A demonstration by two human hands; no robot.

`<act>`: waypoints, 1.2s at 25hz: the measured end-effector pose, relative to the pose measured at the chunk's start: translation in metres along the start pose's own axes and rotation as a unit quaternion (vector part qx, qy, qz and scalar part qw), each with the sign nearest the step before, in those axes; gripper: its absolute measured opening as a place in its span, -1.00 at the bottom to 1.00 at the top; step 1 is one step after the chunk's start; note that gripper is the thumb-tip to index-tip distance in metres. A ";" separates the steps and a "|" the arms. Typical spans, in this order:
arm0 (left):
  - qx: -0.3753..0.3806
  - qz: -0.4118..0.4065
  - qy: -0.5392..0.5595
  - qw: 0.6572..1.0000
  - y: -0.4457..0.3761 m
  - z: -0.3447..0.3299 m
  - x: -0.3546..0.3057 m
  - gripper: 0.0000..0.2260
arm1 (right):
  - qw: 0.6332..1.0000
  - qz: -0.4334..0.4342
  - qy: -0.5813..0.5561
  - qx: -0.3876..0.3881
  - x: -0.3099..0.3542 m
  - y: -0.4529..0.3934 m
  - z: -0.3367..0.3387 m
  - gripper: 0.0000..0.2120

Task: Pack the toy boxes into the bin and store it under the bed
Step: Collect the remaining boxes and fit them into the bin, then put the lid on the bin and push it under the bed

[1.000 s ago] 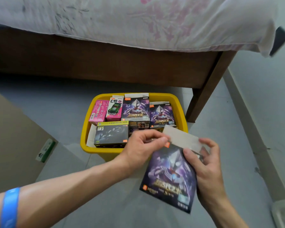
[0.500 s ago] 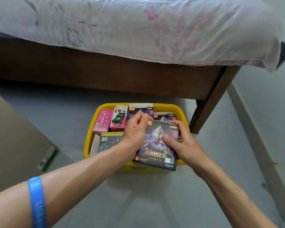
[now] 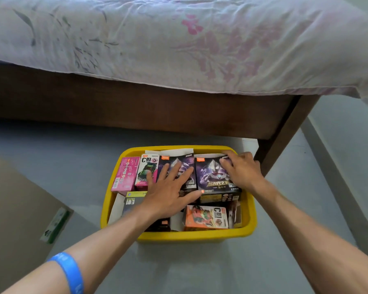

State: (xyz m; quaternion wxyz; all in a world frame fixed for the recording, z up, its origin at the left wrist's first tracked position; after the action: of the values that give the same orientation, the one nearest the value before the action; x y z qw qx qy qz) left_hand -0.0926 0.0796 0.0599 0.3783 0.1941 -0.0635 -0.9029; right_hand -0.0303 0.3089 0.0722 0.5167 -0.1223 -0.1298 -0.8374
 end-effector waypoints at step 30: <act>0.021 -0.408 0.010 0.913 0.095 -0.151 -0.431 -0.32 | 0.775 -0.497 0.260 -0.289 -0.230 0.457 0.097 -0.43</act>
State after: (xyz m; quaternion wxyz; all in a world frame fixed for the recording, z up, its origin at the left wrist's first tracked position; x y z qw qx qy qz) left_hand 0.3057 0.3224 0.0770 -0.0263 0.2199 0.0056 -0.9752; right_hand 0.4870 0.3359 0.1265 -0.0172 0.0382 0.2155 -0.9756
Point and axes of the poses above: each hand's wrist, its own y-axis away from the middle knuckle, its own z-axis out of the back of the hand, x = y × z, the point moved 4 cm from there along -y, towards the middle knuckle, and after that the axes turned 2 degrees about y, right-handed, at the moved point
